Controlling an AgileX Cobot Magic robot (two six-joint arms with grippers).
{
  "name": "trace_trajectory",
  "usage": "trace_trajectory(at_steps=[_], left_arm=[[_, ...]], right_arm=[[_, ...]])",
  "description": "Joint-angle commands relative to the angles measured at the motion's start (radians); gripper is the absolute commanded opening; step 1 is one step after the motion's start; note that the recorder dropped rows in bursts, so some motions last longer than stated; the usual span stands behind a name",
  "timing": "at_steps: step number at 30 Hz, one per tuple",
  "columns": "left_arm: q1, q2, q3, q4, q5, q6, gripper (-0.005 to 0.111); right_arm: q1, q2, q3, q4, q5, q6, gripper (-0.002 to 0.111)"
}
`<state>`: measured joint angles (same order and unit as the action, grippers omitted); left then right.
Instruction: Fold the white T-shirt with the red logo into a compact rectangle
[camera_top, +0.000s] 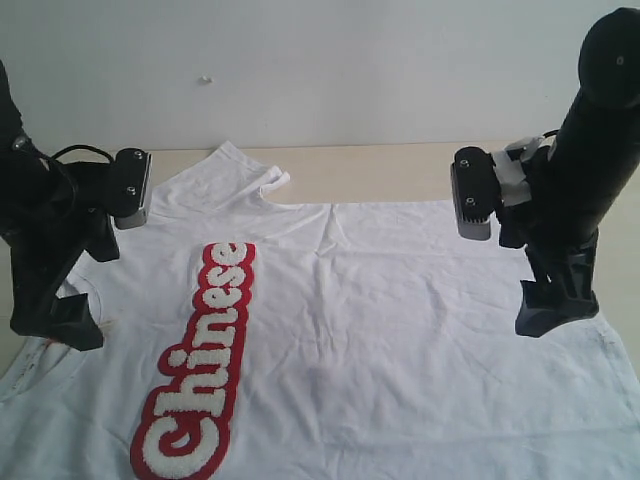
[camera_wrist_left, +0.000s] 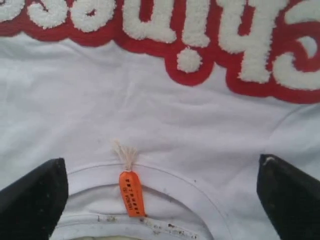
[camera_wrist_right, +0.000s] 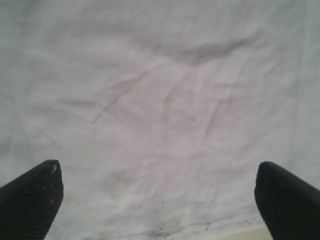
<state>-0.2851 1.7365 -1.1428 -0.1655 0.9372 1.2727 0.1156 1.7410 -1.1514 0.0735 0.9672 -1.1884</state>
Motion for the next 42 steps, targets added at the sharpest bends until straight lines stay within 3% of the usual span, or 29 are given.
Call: trace_trajectory(at_steps=[1,6,12,22,27,42], left_arm=[[-0.004,0.004,0.004,0.109,-0.002,-0.007,0.105],[-0.004,0.019,0.007,0.327,-0.002,0.005,0.105],[-0.002,0.091,0.007,0.434,-0.032,0.012,0.105],[0.061,0.175,0.007,0.423,-0.117,0.035,0.105],[0.101,0.191,0.007,0.305,-0.115,0.123,0.105],[0.102,0.253,0.005,0.252,-0.121,0.188,0.105]], right_arm=[[0.001,0.004,-0.005,-0.108,-0.014,-0.013,0.105],[-0.001,0.009,-0.005,-0.135,-0.039,-0.095,0.105],[-0.001,0.037,-0.005,-0.135,-0.087,-0.135,0.105],[-0.094,0.111,-0.005,-0.111,-0.128,-0.180,0.105],[-0.104,0.113,-0.005,-0.068,-0.167,-0.230,0.105],[-0.104,0.147,-0.005,-0.046,-0.178,-0.249,0.105]])
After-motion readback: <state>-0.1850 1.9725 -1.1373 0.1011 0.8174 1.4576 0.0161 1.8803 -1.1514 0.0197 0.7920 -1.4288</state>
